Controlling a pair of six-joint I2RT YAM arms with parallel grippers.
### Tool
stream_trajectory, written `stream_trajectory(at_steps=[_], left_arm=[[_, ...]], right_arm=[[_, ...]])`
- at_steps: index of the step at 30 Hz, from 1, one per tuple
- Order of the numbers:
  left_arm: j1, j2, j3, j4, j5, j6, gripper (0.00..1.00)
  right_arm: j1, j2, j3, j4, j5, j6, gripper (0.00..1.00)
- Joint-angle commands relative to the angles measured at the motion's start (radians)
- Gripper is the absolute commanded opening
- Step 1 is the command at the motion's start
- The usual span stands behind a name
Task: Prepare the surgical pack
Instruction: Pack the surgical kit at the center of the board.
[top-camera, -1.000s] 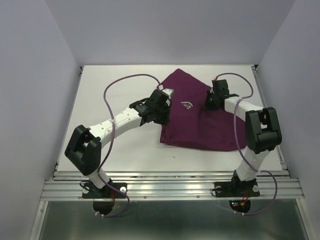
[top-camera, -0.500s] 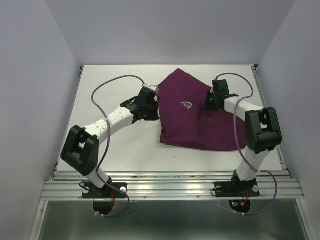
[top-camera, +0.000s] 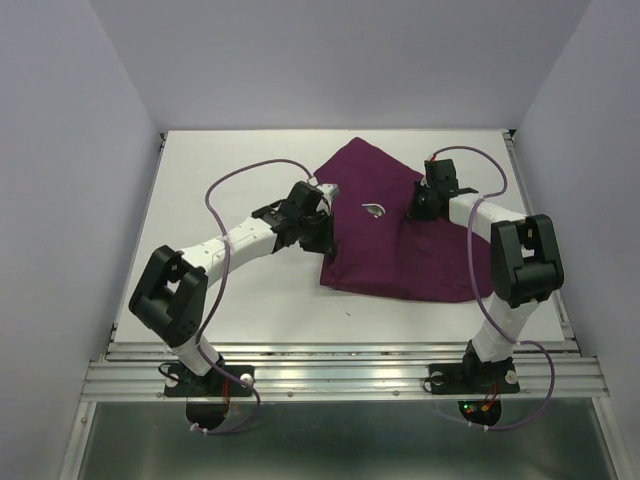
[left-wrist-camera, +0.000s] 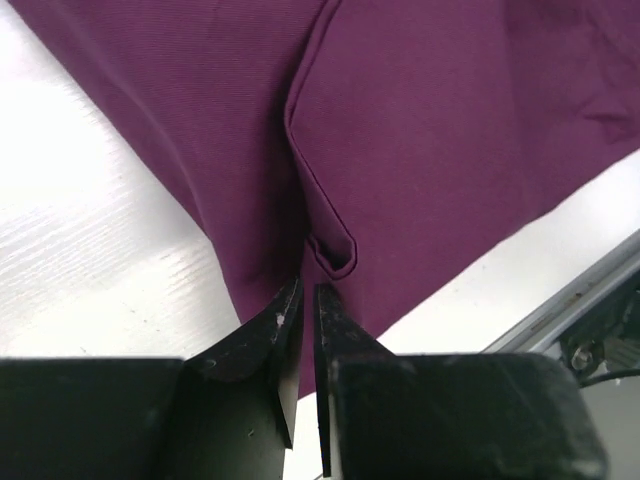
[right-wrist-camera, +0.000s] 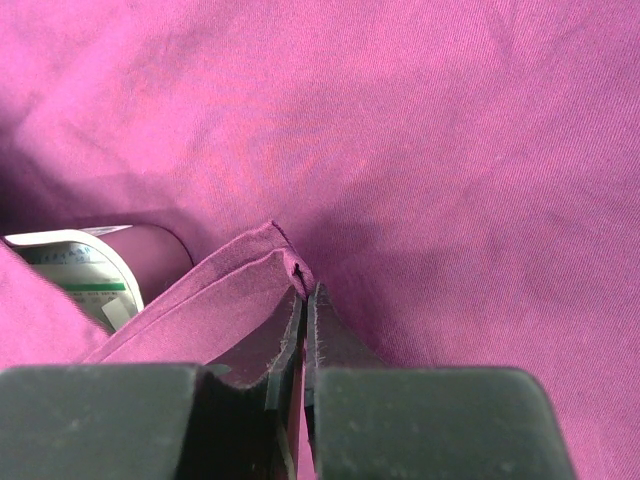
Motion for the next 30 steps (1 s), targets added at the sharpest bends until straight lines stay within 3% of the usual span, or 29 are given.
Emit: stream_trajectory(at_steps=[1,5,11,21,30], left_arm=[[-0.002,-0.066,-0.026,0.051,0.079,0.048,0.21],[0.0,-0.089,-0.055,0.077,0.125,0.06,0.26],[-0.002,-0.112,-0.085,0.12,0.185,0.072,0.44],[-0.002,-0.132,-0.121,0.174,0.171,0.037,0.42],[0.0,-0.072,-0.112,0.149,0.137,0.045,0.33]], right_arm=[[-0.002,0.005,0.007,0.044,0.027,0.002,0.01],[-0.002,0.008,0.005,0.044,0.022,0.002,0.01],[-0.002,0.013,0.004,0.044,0.015,0.008,0.01],[-0.002,0.014,-0.002,0.044,0.013,0.008,0.01],[-0.002,0.011,-0.004,0.043,0.015,0.008,0.01]])
